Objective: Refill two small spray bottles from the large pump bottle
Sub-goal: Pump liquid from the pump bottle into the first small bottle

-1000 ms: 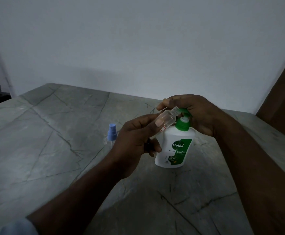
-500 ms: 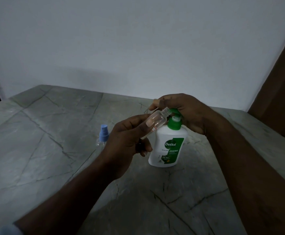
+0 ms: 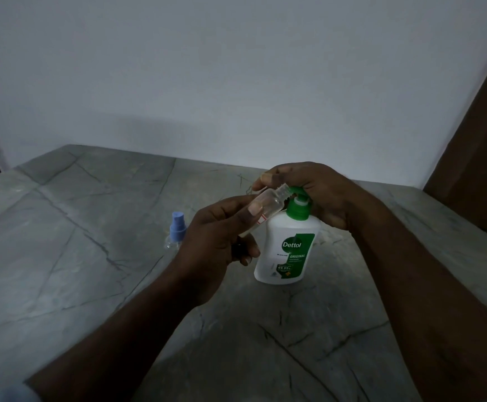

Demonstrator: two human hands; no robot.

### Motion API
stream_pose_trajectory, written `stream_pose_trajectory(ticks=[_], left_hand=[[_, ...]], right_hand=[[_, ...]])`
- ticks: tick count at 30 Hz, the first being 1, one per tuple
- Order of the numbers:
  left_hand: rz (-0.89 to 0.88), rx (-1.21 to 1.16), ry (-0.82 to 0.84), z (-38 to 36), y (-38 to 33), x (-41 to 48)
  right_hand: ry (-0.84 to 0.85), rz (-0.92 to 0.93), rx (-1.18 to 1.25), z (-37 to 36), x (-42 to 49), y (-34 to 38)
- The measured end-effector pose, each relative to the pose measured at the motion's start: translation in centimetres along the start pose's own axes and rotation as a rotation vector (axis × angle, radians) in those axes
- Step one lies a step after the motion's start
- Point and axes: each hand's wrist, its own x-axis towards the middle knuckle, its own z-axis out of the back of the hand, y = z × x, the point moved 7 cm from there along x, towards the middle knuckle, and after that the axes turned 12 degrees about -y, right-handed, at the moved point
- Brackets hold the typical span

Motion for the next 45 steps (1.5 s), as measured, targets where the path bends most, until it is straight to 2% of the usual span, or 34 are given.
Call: stream_pose_trajectory(ticks=[2,8,19,22,27,32,40,45], left_hand=[[0.006,0.011,-0.003,0.0,0.0,0.0],[-0.004,-0.009,0.012,-0.3,-0.2,-0.2],[-0.01,-0.026,0.007,-0.3,-0.3,-0.4],[-0.013,-0.024,0.021,-0.4,-0.4,-0.4],[-0.023,-0.047,0.03,-0.5,-0.7,-0.4],[-0.031,-0.06,0.022,-0.5,-0.8,-0.3],[-0.009,-0.06,0.005,-0.2,-0.4,-0.4],[-0.01,-0.055,0.003,-0.2,-0.5,-0.3]], right_hand=[[-0.006,0.001,-0.012,0.0,0.0,0.0],[-0.067,0.111,-0.251,0.8,-0.1,1.1],[-0.025,-0.009,-0.05,0.2,0.3,-0.2],[-0.044,0.025,-0.084,0.3,0.2,0.0],[-0.092,0.12,-0.285,0.8,-0.2,1.3],[-0.087,0.072,-0.127,0.6,-0.1,1.0],[-0.028,-0.012,-0.024,0.0,0.0,-0.1],[-0.052,0.094,-0.191,0.5,-0.2,1.0]])
